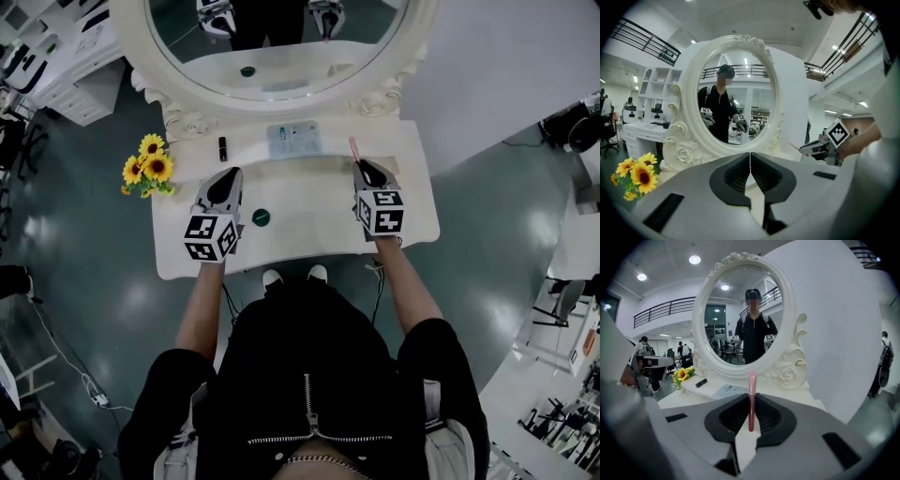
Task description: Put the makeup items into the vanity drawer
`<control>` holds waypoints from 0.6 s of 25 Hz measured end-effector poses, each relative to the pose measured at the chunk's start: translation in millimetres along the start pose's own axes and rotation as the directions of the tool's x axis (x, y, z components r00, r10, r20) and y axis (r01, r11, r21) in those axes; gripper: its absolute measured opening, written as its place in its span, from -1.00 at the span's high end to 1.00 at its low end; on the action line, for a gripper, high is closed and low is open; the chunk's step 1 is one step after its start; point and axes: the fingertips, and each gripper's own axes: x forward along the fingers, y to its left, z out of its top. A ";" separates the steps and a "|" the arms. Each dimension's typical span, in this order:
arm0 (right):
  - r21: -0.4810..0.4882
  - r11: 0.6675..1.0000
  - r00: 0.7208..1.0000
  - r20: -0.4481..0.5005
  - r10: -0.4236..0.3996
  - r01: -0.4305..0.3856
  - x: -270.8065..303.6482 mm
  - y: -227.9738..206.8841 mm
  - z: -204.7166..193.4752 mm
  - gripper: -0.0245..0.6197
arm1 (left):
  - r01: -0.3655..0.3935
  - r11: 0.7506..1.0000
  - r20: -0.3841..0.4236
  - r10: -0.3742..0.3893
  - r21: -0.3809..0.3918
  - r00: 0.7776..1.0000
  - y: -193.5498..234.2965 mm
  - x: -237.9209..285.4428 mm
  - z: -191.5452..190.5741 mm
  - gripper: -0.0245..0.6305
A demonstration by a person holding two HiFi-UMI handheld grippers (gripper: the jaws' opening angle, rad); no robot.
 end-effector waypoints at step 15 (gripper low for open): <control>-0.201 0.976 0.955 -0.297 0.023 -0.086 9.8 -80.3 -81.8 0.77 | 0.018 1.000 -0.033 -0.018 0.009 0.999 -8.6 34.5 -3.5 0.86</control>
